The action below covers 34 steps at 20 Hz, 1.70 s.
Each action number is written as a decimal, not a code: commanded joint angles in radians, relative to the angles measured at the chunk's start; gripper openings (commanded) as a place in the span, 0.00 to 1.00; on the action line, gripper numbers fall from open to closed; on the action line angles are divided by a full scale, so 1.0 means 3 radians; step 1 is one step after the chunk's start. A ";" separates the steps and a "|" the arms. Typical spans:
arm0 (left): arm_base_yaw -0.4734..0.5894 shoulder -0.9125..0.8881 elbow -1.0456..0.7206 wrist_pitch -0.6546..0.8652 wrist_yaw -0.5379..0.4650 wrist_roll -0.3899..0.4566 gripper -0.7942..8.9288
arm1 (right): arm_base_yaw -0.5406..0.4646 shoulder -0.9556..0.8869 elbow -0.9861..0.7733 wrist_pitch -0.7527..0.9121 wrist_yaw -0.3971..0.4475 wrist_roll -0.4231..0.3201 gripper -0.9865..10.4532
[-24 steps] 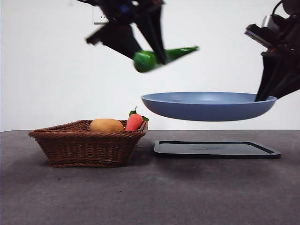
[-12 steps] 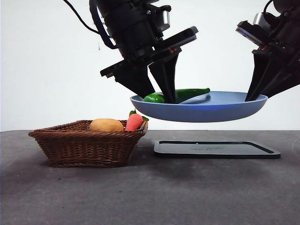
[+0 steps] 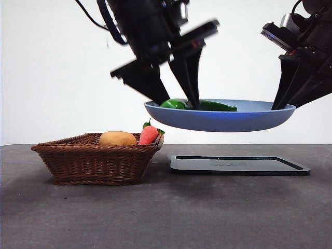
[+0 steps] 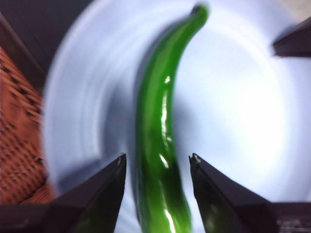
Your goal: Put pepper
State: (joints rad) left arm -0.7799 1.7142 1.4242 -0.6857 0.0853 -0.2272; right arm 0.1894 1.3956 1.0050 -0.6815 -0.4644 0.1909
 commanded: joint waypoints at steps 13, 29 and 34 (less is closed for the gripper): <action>-0.0036 -0.1457 0.0062 -0.0367 -0.0009 0.0150 0.32 | -0.0586 0.0769 0.0622 0.0245 0.0022 0.0187 0.09; -0.0036 -0.1776 0.0062 -0.0491 -0.0020 0.0130 0.32 | -0.0650 0.2232 0.1656 0.0280 0.0175 0.0267 0.09; -0.0036 -0.1776 0.0062 -0.0512 -0.0020 0.0122 0.32 | -0.0650 0.2243 0.1656 0.0314 0.0170 0.0212 0.15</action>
State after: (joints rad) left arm -0.7799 1.1721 1.4242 -0.8448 0.0814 -0.1944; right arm -0.0067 2.0457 1.4773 -0.5953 -0.4114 0.2623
